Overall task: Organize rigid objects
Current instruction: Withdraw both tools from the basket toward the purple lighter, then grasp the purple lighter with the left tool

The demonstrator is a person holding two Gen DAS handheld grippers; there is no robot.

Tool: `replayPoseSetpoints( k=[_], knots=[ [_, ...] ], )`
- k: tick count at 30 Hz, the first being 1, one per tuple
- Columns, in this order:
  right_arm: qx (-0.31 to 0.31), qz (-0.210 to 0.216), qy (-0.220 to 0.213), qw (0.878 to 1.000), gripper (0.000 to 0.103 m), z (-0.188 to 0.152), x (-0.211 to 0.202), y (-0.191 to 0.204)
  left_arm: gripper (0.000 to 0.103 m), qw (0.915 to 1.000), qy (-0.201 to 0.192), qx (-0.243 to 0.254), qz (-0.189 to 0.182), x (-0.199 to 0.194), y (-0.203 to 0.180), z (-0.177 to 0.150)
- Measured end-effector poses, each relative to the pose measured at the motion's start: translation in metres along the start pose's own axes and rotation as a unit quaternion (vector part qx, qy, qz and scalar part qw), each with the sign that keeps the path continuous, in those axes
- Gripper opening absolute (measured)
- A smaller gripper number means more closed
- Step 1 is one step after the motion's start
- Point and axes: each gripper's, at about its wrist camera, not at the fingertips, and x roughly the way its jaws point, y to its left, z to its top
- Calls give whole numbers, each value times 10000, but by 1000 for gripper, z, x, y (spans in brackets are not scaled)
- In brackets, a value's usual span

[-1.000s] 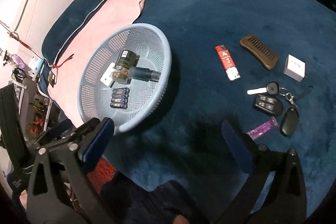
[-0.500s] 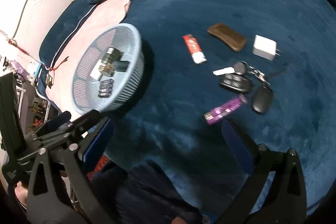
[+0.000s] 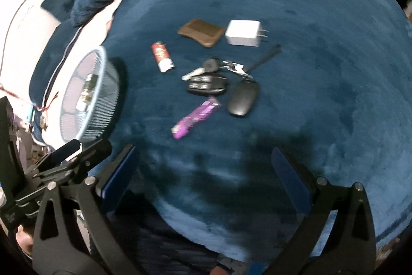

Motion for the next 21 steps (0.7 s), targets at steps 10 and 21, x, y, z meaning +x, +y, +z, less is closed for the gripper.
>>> replayPoseSetpoints(
  k=[10, 21],
  knots=[
    [603, -191, 61, 9980, 103, 2, 10, -58, 95, 9987, 169, 412, -228, 48, -44, 13],
    [739, -446, 139, 9962, 91, 11, 32, -83, 43, 9914, 578, 1092, -436, 102, -86, 18]
  ],
)
